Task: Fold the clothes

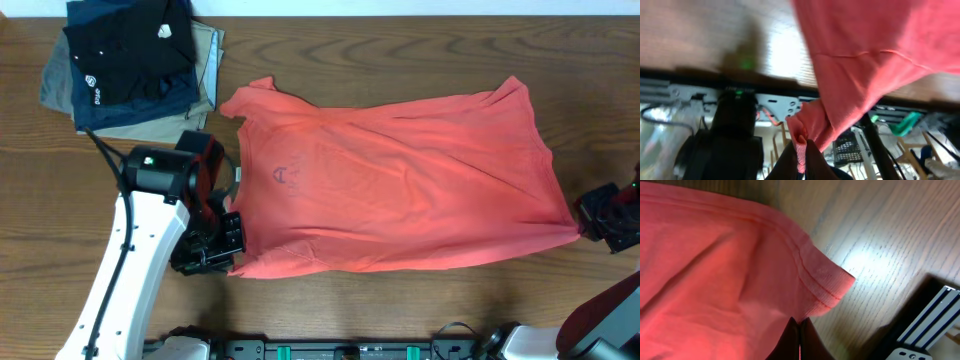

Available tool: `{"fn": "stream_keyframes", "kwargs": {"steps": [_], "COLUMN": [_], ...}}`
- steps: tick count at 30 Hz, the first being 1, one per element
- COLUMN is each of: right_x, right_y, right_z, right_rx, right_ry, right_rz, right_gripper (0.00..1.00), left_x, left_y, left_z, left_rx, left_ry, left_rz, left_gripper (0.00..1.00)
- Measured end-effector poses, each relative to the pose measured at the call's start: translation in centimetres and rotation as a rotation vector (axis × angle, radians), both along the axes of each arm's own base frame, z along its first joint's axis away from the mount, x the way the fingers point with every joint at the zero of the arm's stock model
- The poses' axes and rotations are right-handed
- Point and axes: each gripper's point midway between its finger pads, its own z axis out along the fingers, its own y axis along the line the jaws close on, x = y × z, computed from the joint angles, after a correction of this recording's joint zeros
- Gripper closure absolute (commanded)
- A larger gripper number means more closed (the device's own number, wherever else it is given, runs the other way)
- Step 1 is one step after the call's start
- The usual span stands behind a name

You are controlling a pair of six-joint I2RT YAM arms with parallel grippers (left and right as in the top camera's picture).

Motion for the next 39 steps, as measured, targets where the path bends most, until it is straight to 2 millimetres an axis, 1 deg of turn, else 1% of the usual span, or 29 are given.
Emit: {"fn": "stream_keyframes", "kwargs": {"steps": [2, 4, 8, 12, 15, 16, 18, 21, 22, 24, 26, 27, 30, 31, 33, 34, 35, 36, 37, 39], "right_x": [0.4, 0.9, 2.4, 4.0, 5.2, 5.6, 6.0, 7.0, 7.3, 7.6, 7.7, 7.7, 7.7, 7.6, 7.4, 7.2, 7.1, 7.0, 6.9, 6.8], "right_y": [0.4, 0.6, 1.1, 1.4, 1.4, 1.3, 0.8, 0.0, -0.2, -0.2, -0.1, 0.0, 0.1, 0.2, 0.5, 0.7, 0.8, 1.0, 1.2, 1.6], "right_z": [0.0, 0.0, 0.0, 0.1, 0.3, 0.4, 0.5, 0.8, 0.9, 1.0, 1.0, 1.0, 0.9, 0.9, 0.7, 0.3, 0.1, -0.4, -0.9, -1.7], "right_rx": [-0.001, -0.005, -0.013, -0.032, -0.055, -0.063, -0.084, -0.118, -0.124, -0.124, -0.117, -0.114, -0.107, -0.104, -0.094, -0.085, -0.076, -0.062, -0.05, -0.025], "right_ry": [-0.004, -0.016, -0.056, -0.104, -0.142, -0.154, -0.168, -0.215, -0.226, -0.242, -0.246, -0.247, -0.248, -0.242, -0.225, -0.21, -0.197, -0.179, -0.165, -0.138], "right_rz": [0.018, 0.036, 0.068, 0.105, 0.122, 0.124, 0.11, 0.089, 0.088, 0.088, 0.087, 0.09, 0.097, 0.102, 0.113, 0.118, 0.125, 0.132, 0.138, 0.159], "right_gripper": [0.99, 0.98, 0.96, 0.96, 0.96, 0.99, 0.99, 0.99, 0.97, 0.86, 0.8, 0.78, 0.66, 0.62, 0.59, 0.58, 0.56, 0.55, 0.53, 0.5], "left_x": [1.1, 2.6, 4.1, 5.7, 7.3, 7.7, 8.3, 9.7, 10.2, 11.1, 11.8, 12.2, 13.0, 13.3, 13.6, 13.8, 13.9, 13.8, 13.8, 13.6], "left_y": [-0.7, -1.4, -2.0, -2.3, -1.7, -1.3, -0.4, 1.0, 1.5, 2.4, 3.1, 3.3, 3.3, 3.3, 3.3, 3.3, 3.3, 3.3, 3.3, 3.4], "left_z": [0.4, 0.5, 0.4, -0.2, -1.2, -1.6, -2.3, -3.3, -3.6, -4.2, -4.8, -5.1, -5.7, -6.0, -6.4, -6.7, -6.9, -7.1, -7.4, -7.7], "left_rx": [-0.044, -0.081, -0.111, -0.117, -0.064, -0.037, 0.01, 0.053, 0.062, 0.075, 0.089, 0.094, 0.095, 0.094, 0.096, 0.098, 0.1, 0.101, 0.103, 0.106], "left_ry": [-0.055, -0.122, -0.178, -0.209, -0.225, -0.222, -0.213, -0.213, -0.218, -0.224, -0.224, -0.226, -0.234, -0.235, -0.233, -0.229, -0.223, -0.214, -0.203, -0.186], "left_rz": [-0.02, -0.034, -0.043, -0.042, -0.021, -0.009, 0.017, 0.071, 0.088, 0.117, 0.137, 0.143, 0.147, 0.147, 0.148, 0.148, 0.15, 0.15, 0.15, 0.155], "left_gripper": [0.94, 0.94, 0.94, 0.94, 0.94, 0.94, 0.94, 0.94, 0.94, 0.94, 0.94, 0.94, 0.93, 0.87, 0.54, 0.34, 0.23, 0.17, 0.14, 0.11]}}
